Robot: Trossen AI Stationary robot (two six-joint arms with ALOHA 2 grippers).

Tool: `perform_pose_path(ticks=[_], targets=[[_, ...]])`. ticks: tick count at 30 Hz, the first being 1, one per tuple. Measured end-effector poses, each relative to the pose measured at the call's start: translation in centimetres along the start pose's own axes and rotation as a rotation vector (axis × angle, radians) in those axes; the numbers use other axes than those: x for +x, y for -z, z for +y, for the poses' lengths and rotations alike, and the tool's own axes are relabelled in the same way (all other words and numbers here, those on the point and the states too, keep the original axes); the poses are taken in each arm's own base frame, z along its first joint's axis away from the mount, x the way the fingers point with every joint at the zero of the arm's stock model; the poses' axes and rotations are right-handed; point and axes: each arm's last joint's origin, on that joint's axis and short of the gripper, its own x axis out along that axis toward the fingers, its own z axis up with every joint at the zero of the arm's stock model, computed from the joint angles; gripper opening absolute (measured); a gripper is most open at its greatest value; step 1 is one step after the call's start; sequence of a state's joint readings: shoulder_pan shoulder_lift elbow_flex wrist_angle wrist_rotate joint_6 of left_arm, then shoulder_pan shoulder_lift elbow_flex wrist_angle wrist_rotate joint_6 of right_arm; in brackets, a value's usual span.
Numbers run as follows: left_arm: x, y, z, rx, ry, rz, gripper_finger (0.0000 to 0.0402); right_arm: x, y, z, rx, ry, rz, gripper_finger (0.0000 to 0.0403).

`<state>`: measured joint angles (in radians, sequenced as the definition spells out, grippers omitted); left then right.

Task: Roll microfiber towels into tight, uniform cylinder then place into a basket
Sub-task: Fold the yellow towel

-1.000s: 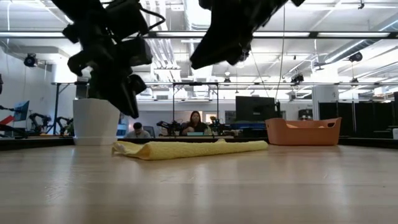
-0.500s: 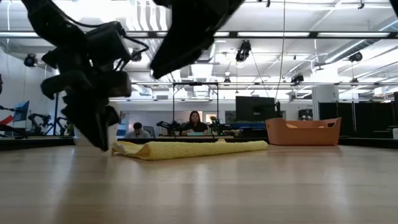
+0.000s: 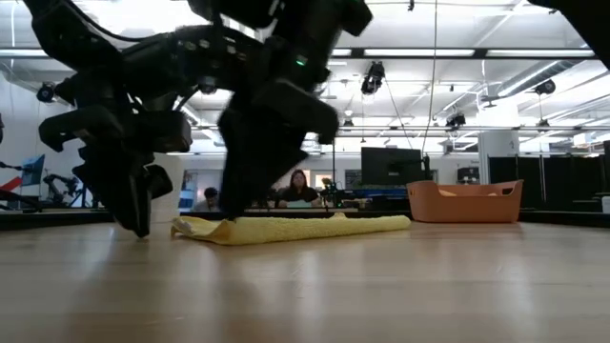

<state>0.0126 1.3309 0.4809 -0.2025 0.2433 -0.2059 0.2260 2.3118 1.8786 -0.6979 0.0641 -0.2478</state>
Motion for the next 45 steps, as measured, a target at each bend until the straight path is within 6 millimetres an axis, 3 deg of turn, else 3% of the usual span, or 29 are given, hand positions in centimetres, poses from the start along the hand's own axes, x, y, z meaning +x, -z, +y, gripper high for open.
perform_pose_path(ticks=[12,20,25,27,32,40,45], targets=[[-0.1,0.3,0.0,-0.030,-0.002,0.019,0.0095,1.8,1.5,0.4,-0.011,-0.009,0.065,0.0207],[-0.1,0.3,0.0,-0.056,-0.003,0.019,0.0096,2.1,1.5,0.3,-0.036,-0.019,0.045,0.0104],[-0.3,0.2,-0.1,-0.067,0.025,0.025,0.0096,2.2,1.8,0.5,0.038,-0.037,0.055,0.0034],[-0.4,0.1,-0.3,-0.076,0.063,0.024,0.0096,2.0,1.7,0.4,0.077,-0.032,0.056,0.0015],[-1.8,-0.5,-1.1,-0.021,0.193,-0.050,0.0096,1.1,1.7,0.2,0.168,-0.003,0.058,0.0012],[-6.3,-1.1,-2.3,0.167,0.219,-0.299,0.0098,-3.5,0.4,-0.3,0.315,0.079,-0.032,0.0011],[-8.3,-1.1,-2.8,0.243,0.229,-0.413,0.0130,-4.8,0.3,-0.4,0.315,0.101,-0.049,0.0011]])
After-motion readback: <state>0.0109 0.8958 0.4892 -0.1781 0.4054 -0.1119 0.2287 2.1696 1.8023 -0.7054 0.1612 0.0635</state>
